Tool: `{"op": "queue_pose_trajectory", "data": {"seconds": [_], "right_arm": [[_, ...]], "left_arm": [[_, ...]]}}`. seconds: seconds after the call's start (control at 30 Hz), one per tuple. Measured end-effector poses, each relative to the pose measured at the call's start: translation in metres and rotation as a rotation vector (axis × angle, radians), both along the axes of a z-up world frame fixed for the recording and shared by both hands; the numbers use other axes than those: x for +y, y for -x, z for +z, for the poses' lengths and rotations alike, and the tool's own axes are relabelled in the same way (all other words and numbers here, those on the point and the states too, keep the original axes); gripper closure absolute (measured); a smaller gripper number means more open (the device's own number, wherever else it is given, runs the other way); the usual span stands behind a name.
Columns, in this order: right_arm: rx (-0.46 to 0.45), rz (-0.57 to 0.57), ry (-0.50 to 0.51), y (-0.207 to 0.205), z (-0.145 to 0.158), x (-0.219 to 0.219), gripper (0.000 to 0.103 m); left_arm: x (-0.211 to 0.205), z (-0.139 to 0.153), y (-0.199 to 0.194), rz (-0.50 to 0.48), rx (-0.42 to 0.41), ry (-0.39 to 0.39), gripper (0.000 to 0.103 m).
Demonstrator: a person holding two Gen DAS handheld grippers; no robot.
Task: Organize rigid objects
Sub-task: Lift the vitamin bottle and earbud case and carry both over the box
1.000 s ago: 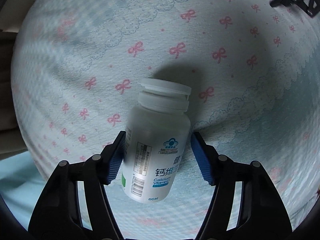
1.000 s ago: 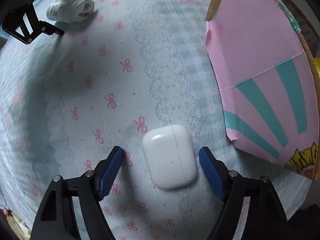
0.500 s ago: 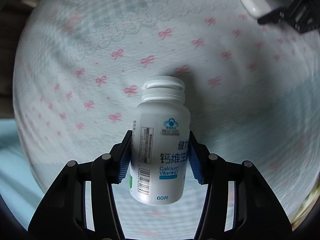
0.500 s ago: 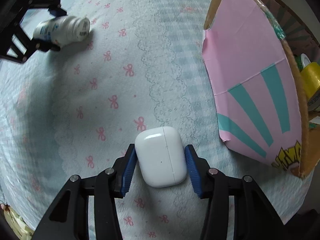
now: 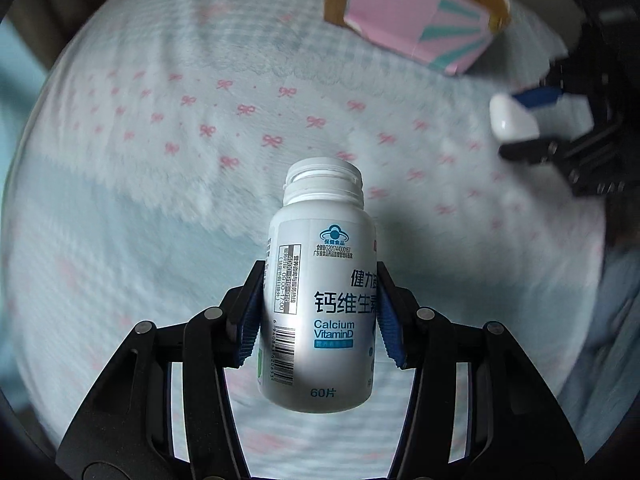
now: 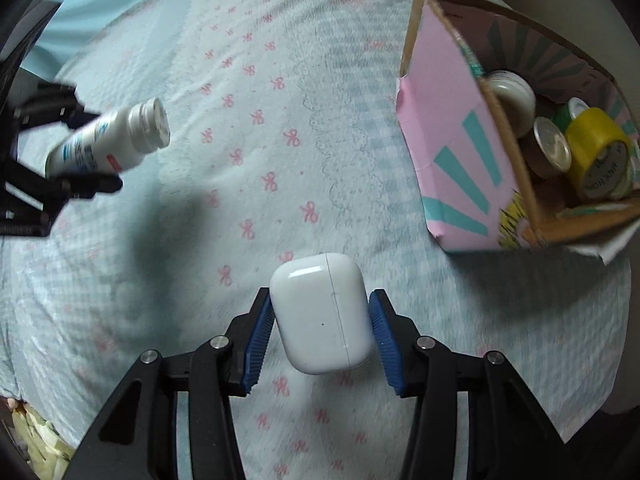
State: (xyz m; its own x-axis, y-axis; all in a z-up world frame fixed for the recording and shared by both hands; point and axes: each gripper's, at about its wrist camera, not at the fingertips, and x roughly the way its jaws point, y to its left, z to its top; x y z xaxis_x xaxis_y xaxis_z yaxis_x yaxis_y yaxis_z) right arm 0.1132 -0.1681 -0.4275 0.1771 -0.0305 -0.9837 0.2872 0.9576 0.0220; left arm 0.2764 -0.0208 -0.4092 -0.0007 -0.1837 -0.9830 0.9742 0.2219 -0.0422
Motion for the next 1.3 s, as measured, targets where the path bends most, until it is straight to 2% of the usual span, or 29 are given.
{"op": "queue_pose_trajectory", "data": {"seconds": [0.2, 0.3, 0.4, 0.63, 0.8, 1.03, 1.3], "right_arm": [[-0.055, -0.039, -0.032, 0.022, 0.039, -0.004, 0.058], [-0.094, -0.061, -0.051, 0.03, 0.065, -0.006, 0.058], [-0.133, -0.096, -0.084, 0.04, 0.093, -0.011, 0.058], [-0.199, -0.139, -0.09, 0.053, 0.147, -0.034, 0.058], [-0.25, -0.171, -0.101, 0.059, 0.179, -0.072, 0.058], [-0.278, -0.149, -0.125, 0.058, 0.196, -0.143, 0.058], [-0.258, -0.117, -0.152, 0.04, 0.185, -0.243, 0.058]], "left_arm": [[0.012, 0.044, 0.029, 0.15, 0.021, 0.112, 0.056], [0.005, 0.065, 0.044, 0.191, 0.015, 0.148, 0.056], [0.006, 0.099, 0.058, 0.233, 0.012, 0.224, 0.056], [-0.019, 0.15, 0.077, 0.308, 0.007, 0.35, 0.056], [-0.048, 0.181, 0.09, 0.345, -0.012, 0.407, 0.056], [-0.103, 0.195, 0.097, 0.438, -0.055, 0.41, 0.056], [-0.182, 0.174, 0.093, 0.579, -0.037, 0.397, 0.056]]}}
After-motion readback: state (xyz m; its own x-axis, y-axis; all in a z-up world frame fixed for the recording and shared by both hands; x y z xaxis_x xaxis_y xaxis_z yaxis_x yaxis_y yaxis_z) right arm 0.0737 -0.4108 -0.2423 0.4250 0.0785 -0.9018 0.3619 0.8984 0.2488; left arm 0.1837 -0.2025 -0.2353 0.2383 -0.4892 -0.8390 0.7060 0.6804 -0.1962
